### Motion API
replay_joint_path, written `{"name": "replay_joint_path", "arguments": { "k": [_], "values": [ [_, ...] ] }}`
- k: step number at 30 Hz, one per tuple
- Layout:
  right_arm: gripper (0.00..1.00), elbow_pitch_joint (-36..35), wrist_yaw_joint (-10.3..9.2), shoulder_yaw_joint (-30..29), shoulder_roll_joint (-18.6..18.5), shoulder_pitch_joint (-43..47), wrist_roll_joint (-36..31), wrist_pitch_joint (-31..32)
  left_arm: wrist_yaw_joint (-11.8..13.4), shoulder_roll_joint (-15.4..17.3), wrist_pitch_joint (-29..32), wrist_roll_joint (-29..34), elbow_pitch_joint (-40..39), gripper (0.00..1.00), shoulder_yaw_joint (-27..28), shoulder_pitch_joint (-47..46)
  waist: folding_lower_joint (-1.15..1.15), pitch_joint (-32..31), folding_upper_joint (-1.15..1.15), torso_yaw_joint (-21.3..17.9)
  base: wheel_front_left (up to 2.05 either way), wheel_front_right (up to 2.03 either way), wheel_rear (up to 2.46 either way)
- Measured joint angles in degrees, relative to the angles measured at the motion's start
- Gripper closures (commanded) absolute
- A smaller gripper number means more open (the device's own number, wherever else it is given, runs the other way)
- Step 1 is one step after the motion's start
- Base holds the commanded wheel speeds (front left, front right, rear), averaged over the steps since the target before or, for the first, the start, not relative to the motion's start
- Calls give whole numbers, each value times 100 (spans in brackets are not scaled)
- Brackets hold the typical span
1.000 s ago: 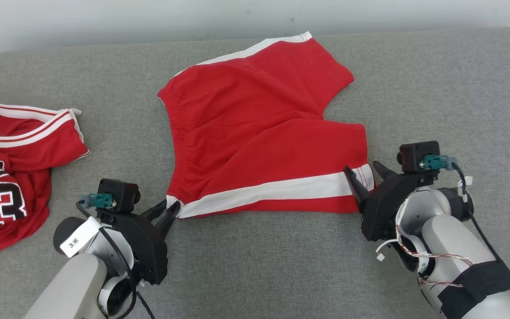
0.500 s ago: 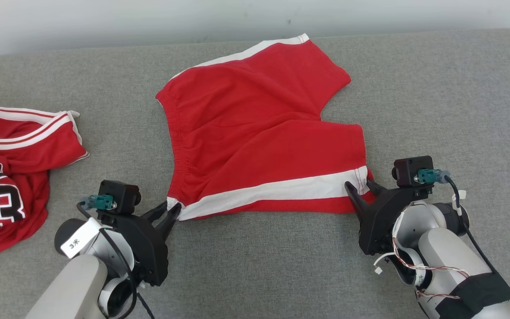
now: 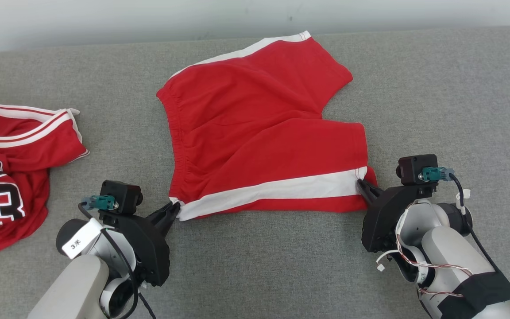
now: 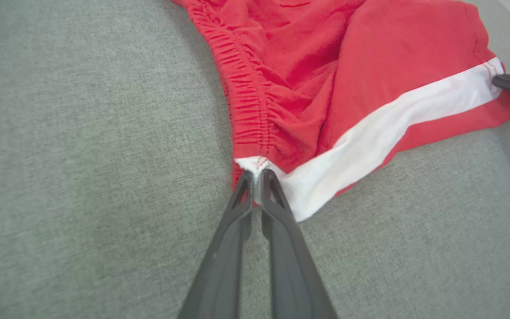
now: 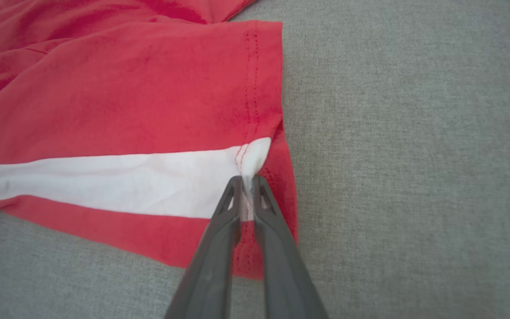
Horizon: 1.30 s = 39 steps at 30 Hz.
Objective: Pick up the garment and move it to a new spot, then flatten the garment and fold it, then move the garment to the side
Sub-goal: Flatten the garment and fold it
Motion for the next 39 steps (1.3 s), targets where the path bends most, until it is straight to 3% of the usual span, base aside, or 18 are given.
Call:
{"name": "replay_joint_path", "arguments": {
  "k": [9, 20, 26, 31, 37, 39],
  "values": [
    [100, -46, -1, -33, 3, -2, 1, -14, -18, 3, -71, -43, -1, 100, 11, -4, 0, 9, 0, 4, 0, 0, 0],
    [100, -533, 55, -404, 14, 1, 301, -464, 41, 4, -673, -182, -245, 100, 350, -118, 0, -240, -1, 36, 0, 0, 0],
    [100, -984, 216, -671, 13, 319, 684, -664, 171, 1, -956, -252, -493, 100, 526, 5, 0, -476, -1, 49, 0, 0, 0],
    [100, -1383, 234, -887, -70, 992, 869, -744, 288, 94, -1051, -355, -756, 100, 622, 697, -1, -698, -1, 40, 0, 0, 0],
    [100, -2168, 229, -1123, -156, 1702, 1100, -813, 313, 253, -1049, -581, -1280, 100, 636, 1383, -1, -844, -1, -5, 0, 0, 0],
    [100, -2769, 234, -1290, -157, 1999, 1283, -878, 318, 361, -1049, -659, -1658, 100, 664, 1679, -1, -836, -1, -57, 0, 0, 0]
  ]
}}
